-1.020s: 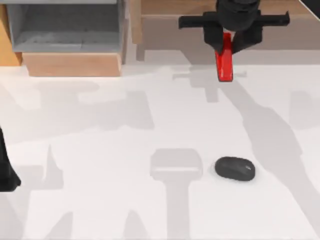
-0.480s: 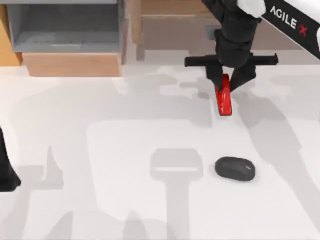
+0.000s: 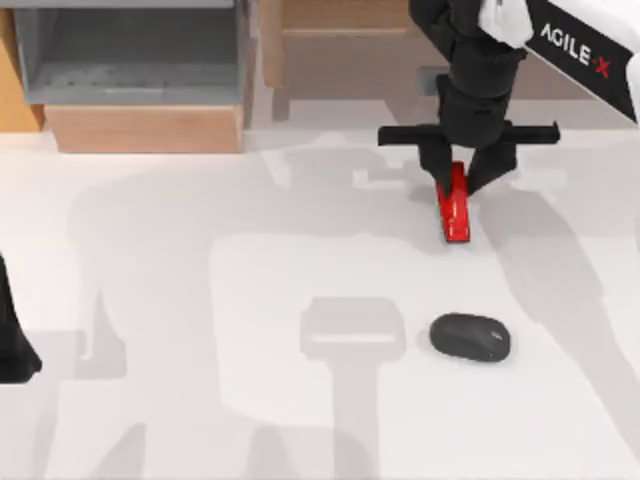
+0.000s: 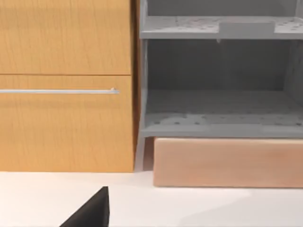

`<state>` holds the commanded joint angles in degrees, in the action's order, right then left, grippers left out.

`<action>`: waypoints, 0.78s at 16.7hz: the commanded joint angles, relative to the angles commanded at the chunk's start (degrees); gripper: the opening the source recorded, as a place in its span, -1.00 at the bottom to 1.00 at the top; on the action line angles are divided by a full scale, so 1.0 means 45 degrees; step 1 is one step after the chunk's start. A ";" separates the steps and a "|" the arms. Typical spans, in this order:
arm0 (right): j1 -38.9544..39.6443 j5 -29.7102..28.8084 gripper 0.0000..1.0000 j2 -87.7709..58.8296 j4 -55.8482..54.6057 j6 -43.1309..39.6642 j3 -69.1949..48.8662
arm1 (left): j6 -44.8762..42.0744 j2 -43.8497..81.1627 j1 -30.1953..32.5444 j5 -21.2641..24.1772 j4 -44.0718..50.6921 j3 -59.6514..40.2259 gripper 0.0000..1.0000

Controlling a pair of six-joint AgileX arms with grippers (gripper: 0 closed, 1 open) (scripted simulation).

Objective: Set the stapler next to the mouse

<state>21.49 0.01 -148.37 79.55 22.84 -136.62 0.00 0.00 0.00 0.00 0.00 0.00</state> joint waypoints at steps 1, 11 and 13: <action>0.0000 0.0000 -0.70 0.0000 0.0000 0.0000 0.0000 | 0.0000 0.0000 0.0000 0.0000 0.0000 0.0000 1.00; 0.0000 0.0000 0.81 0.0000 0.0000 0.0000 0.0000 | 0.0000 0.0000 0.0000 0.0000 0.0000 0.0000 1.00; 0.0000 0.0000 1.00 0.0000 0.0000 0.0000 0.0000 | 0.0000 0.0000 0.0000 0.0000 0.0000 0.0000 1.00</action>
<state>21.49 0.01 -148.37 79.55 22.84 -136.62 0.00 0.00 0.00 0.00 0.00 0.00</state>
